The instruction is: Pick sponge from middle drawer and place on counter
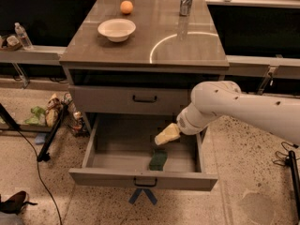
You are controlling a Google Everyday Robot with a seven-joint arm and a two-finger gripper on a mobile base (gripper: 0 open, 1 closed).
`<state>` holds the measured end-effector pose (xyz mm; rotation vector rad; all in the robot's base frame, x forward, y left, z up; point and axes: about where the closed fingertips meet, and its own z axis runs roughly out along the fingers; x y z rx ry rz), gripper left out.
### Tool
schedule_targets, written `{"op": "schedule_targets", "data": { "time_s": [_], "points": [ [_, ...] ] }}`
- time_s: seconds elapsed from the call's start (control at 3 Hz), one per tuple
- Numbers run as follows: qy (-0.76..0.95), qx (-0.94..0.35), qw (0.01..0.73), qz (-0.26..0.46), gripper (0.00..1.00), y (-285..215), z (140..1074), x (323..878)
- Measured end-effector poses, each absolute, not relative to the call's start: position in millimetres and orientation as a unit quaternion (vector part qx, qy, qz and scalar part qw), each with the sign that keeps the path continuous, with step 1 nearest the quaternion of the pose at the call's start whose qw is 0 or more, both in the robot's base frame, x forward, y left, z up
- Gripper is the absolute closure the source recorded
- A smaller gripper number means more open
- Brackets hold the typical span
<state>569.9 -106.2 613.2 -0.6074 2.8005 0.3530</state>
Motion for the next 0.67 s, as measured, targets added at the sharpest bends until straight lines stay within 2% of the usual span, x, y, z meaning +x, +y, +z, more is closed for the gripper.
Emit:
{"op": "schedule_targets", "data": {
  "time_s": [0.67],
  "points": [
    [0.965,-0.187,0.109,0.147,0.0,-75.9,548.7,587.7]
  ]
}}
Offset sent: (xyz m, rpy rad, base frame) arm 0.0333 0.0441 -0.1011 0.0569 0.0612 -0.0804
